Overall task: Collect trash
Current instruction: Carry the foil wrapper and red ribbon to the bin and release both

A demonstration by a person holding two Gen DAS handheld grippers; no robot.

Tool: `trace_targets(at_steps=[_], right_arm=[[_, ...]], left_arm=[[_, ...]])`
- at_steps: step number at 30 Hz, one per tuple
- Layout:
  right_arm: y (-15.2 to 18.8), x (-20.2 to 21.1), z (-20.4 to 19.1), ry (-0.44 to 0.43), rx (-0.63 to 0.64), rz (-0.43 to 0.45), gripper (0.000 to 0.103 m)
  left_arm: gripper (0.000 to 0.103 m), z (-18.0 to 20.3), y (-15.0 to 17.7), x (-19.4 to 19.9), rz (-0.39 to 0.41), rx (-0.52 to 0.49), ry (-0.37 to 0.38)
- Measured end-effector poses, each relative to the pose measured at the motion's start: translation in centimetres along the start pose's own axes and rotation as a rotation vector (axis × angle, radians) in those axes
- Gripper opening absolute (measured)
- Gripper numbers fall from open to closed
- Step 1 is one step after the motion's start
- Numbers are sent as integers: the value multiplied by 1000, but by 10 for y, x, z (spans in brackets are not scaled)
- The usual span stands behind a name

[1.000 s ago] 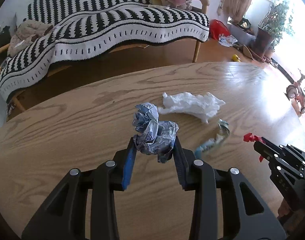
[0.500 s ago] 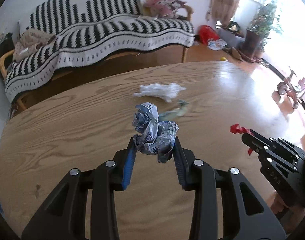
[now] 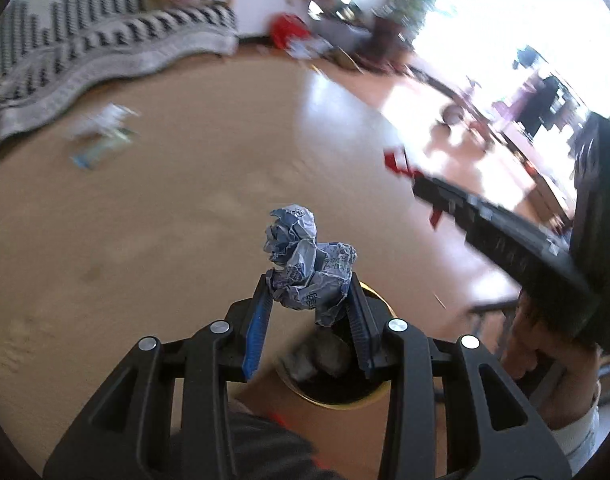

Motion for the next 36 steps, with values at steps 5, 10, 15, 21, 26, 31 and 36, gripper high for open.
trace_targets(at_steps=[5, 10, 15, 21, 26, 31, 36], right_arm=[[49, 13, 57, 70, -67, -94, 13], [144, -18, 107, 109, -219, -357, 13], [189, -25, 117, 113, -263, -433, 13], [189, -23, 117, 129, -251, -423, 13], [183, -36, 120, 130, -263, -423, 13], [185, -35, 119, 126, -269, -423, 13], [181, -34, 121, 123, -280, -412, 13]], left_arm=[[36, 49, 59, -63, -165, 3, 88], [36, 53, 127, -121, -345, -66, 63], [36, 62, 132, -122, -356, -86, 102], [36, 60, 136, -127, -386, -70, 83], [36, 61, 133, -132, -385, -91, 87], [36, 59, 133, -131, -386, -87, 91], [41, 60, 131, -125, -368, -95, 97]])
Point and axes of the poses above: each gripper's, at about its wrist camera, not at the fingertips, and x roughly against the way its jaws point, z to its right, y to its underside, the point moved 3 cm from there along -x, roughly the way its jaws point, and after that the axes turned 14 degrees about z, right-handed, at the moved point
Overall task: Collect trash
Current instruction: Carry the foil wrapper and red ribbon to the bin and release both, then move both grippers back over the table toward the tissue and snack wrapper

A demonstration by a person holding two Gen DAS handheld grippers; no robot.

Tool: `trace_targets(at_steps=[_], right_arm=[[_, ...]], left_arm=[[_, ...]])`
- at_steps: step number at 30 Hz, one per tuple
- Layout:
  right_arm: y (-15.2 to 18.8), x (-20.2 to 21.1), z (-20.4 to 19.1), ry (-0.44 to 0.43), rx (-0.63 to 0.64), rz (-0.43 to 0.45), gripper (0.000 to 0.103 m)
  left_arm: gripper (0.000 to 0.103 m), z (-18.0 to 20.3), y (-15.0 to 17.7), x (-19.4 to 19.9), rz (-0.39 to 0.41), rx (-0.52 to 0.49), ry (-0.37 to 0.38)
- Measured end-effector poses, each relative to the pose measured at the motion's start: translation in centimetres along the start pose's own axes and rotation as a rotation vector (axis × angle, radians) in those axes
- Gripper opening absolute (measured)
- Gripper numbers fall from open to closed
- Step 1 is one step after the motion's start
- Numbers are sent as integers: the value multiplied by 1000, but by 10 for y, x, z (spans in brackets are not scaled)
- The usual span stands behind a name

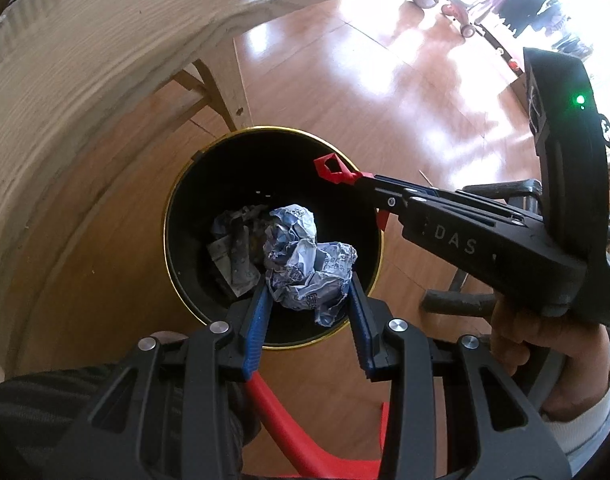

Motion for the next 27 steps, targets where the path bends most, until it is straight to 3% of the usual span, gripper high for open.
trace_targets(at_steps=[1, 2, 3, 4, 5, 8, 13, 17, 21, 24, 27], right_arm=[[-1, 2, 1, -7, -10, 8, 13], [-3, 2, 2, -11, -18, 10, 25], [-5, 4, 5, -6, -29, 18, 69], [-8, 7, 8, 2, -42, 36, 92], [-11, 11, 11, 9, -62, 61, 95], [-20, 21, 22, 25, -122, 94, 96], [-34, 44, 22, 87, -82, 217, 96], [-48, 56, 5, 95, -41, 286, 96], [-65, 65, -38, 39, 56, 354, 96], [-74, 63, -77, -13, 139, 368, 96], [-77, 54, -119, -54, 223, 360, 96]], left_arm=[[62, 0, 0, 1, 6, 2, 1], [77, 0, 0, 2, 9, 10, 19], [98, 0, 0, 3, 17, 13, 25], [97, -1, -1, 5, 28, 19, 27], [97, -3, -1, 5, 28, 32, 38], [97, -6, -1, 9, 9, 72, 85], [97, 1, -17, 51, 167, 18, 106], [97, -18, -40, 89, 290, 14, 22], [97, -63, -62, 127, 398, 70, -128], [97, -107, -69, 145, 417, 128, -241], [97, -157, -64, 159, 417, 230, -297]])
Point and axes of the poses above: each gripper's, at about its wrist camera, not at the fingertips, and x roughly against the way its jaws point, z to its right, y to its underside, the point moved 3 cm from there along -x, roughly the way its jaws point, and after that the axes turned 14 degrees about z, right-handed, at the moved point
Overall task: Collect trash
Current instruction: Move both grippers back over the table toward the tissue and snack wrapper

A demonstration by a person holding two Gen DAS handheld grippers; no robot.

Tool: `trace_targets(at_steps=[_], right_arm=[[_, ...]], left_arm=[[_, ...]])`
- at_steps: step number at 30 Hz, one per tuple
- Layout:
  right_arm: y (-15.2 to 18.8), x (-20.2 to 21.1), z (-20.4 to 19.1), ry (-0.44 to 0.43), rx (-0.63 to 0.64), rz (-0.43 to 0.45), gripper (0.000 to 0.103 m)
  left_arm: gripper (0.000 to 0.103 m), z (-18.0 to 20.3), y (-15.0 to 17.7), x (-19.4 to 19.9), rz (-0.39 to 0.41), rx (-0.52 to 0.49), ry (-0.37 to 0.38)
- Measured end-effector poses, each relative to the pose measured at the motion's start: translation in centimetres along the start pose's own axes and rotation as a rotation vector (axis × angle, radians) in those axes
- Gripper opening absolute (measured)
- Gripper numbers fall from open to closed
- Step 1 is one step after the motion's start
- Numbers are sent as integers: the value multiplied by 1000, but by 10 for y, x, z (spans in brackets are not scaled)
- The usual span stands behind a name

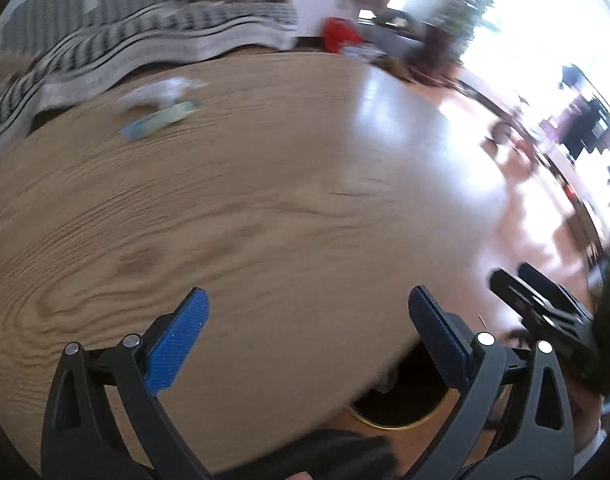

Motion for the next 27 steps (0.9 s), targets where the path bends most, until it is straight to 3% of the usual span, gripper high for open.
trace_targets(at_steps=[5, 10, 14, 17, 23, 27], right_arm=[[-15, -37, -65, -42, 102, -14, 96], [-40, -83, -131, -42, 166, -34, 96], [-63, -124, -193, -89, 185, -43, 96], [-75, -161, -238, -66, 199, -49, 96], [-73, -215, -290, -38, 213, -94, 96], [-67, -260, -312, 23, 216, -131, 96]], left_arm=[[97, -80, -2, -1, -4, 110, -145], [97, -138, -7, 2, -17, 107, -238], [97, -186, -14, -4, -32, 126, -296], [97, -215, -19, -10, -42, 147, -310], [97, -259, -35, -38, -58, 175, -325], [97, -277, -53, -61, -37, 106, -362]])
Point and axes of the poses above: each gripper's, at about its wrist camera, not at the fingertips, and x roughly against the way its jaws point, z to its right, y to its underside, the point moved 3 cm from there along -x, roughly the way its jaws point, and after that the axes turned 14 degrees about z, right-handed, at the moved point
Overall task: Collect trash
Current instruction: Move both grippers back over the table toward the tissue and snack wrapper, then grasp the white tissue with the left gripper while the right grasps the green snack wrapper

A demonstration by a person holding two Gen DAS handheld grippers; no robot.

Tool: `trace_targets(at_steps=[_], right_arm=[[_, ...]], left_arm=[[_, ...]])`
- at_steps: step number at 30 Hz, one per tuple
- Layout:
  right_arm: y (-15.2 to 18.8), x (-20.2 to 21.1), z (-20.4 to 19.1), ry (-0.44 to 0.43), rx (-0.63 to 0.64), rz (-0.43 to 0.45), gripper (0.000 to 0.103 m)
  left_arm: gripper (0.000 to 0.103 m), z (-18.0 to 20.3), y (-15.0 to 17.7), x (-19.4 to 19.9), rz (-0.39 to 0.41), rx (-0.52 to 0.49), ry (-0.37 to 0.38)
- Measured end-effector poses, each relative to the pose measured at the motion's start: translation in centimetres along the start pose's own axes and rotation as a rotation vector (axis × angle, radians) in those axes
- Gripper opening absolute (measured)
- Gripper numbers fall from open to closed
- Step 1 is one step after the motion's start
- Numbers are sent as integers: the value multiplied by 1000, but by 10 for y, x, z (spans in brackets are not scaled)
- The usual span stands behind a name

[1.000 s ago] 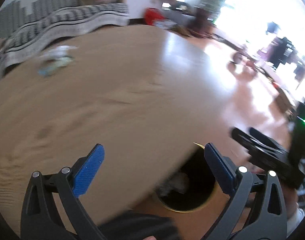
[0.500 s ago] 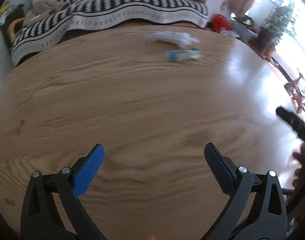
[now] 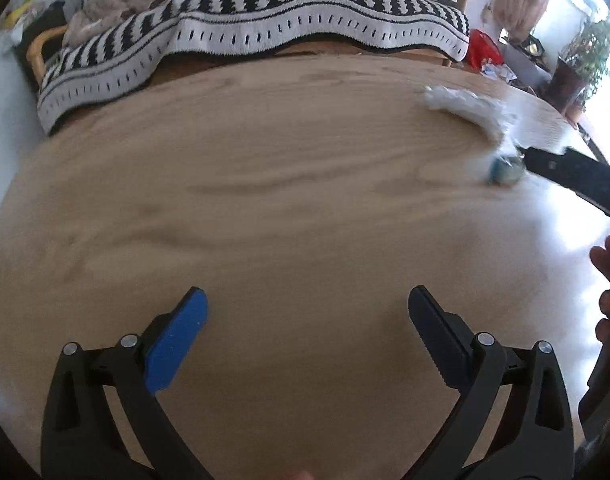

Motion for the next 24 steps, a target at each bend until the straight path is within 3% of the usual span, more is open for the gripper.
trace_targets(at_steps=[5, 11, 16, 24], right_arm=[[3, -44, -13, 56, 65, -47, 96], [9, -37, 20, -48, 106, -23, 96], [9, -34, 63, -21, 74, -19, 97], [8, -35, 73, -53, 98, -21, 98]], left_arm=[[97, -1, -33, -32, 40, -44, 17], [98, 23, -68, -68, 75, -141, 106], [98, 59, -89, -90, 102, -236, 201], [98, 108, -106, -109, 105, -354, 322]])
Point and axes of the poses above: each gripper's, at about its wrist camera, not at the fingertips, and x roughly against the way its jaws point, z to its right, y to its underside, the point moved 3 cm from there along -x, roughly the way its jaws point, and after that the axes turned 14 degrees about z, right-handed, at the moved point
